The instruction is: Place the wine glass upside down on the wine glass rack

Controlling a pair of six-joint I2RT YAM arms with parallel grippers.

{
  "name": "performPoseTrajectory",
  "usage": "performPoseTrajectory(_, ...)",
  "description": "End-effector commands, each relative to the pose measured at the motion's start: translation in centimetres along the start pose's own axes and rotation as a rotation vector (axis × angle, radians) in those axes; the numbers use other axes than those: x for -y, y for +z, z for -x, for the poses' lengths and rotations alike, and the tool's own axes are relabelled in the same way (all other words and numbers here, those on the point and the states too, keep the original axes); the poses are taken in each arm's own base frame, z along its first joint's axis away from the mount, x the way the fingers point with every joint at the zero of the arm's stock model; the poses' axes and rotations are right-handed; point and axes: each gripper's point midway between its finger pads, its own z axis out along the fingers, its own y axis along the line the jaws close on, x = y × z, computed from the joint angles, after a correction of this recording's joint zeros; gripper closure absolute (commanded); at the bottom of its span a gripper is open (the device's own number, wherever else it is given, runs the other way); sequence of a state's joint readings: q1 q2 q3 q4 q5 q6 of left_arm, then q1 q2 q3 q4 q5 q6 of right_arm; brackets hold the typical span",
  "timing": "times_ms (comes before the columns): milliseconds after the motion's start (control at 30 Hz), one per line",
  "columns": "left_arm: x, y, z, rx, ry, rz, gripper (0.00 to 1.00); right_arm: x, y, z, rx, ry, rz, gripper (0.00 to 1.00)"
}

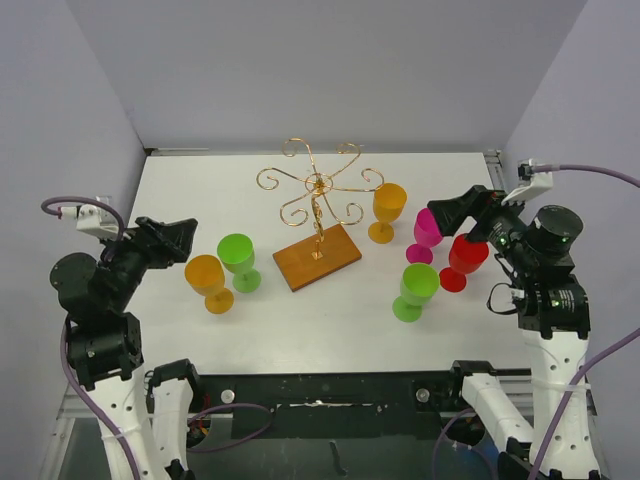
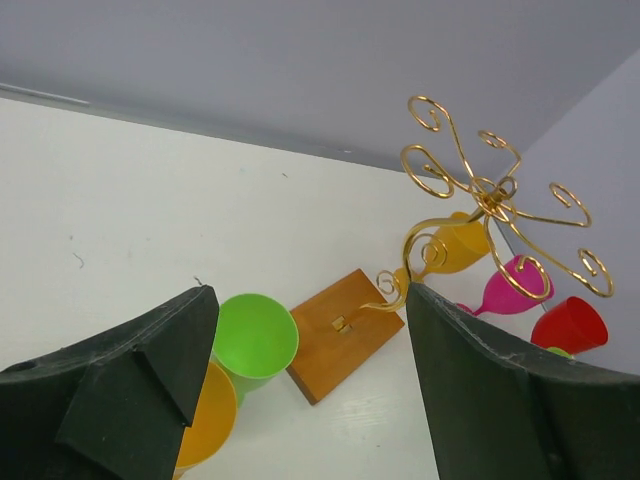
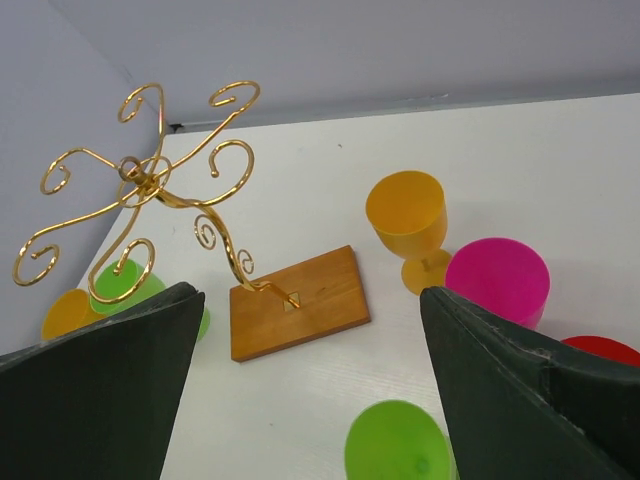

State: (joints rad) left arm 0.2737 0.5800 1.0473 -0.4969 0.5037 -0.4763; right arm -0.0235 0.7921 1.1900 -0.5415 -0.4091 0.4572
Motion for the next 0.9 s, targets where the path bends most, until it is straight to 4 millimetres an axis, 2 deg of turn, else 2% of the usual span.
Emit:
performPoseTrajectory(0, 2.7, 0.6, 0.0, 0.006, 0.042, -0.198, 0.26, 0.2, 0.5, -0.7, -0.029, 0.003, -0.001, 0.05)
performPoseTrajectory(133, 4.1, 0.8, -0.8, -0.012, 0.029, -0.335, 0.25, 1.0, 1.4, -1.4, -0.073, 0.014, -0.023, 0.03)
performPoseTrajectory(300, 3.7, 1.5, 0.0, 0.028, 0.018, -0.303, 0.25, 2.4, 2.3, -1.8, -0.078, 0.013, -0.074, 0.07)
performPoseTrajectory(433, 4.5, 2.4, 0.9, 0.031, 0.029, -0.292, 0.26, 3.7, 3.9, -2.2, -0.125, 0.013, -0.110, 0.19)
performPoseTrajectory(500, 4.8, 2.6, 1.4, 0.027, 0.044, -0.271, 0.26, 4.7, 4.6, -2.6, -0.165, 0.021, -0.152, 0.30)
performPoseTrajectory(567, 4.3, 2.7, 2.4, 0.043, 0.041, -0.199, 0.25, 5.5, 5.2, -3.0, -0.199, 0.030, -0.184, 0.46)
performPoseTrajectory(633, 3.9, 2.8, 2.8, 0.059, 0.039, -0.144, 0.26, 6.0, 6.0, -3.8, -0.233, 0.039, -0.204, 0.53)
performPoseTrajectory(767, 4.2, 2.1, 2.3, 0.060, 0.095, -0.138, 0.26, 7.2, 8.2, -5.3, -0.312, 0.045, -0.268, 0.53)
performPoseTrajectory(867, 4.6, 1.7, 2.3, 0.070, 0.122, -0.132, 0.26, 7.2, 10.1, -5.4, -0.339, 0.023, -0.307, 0.52)
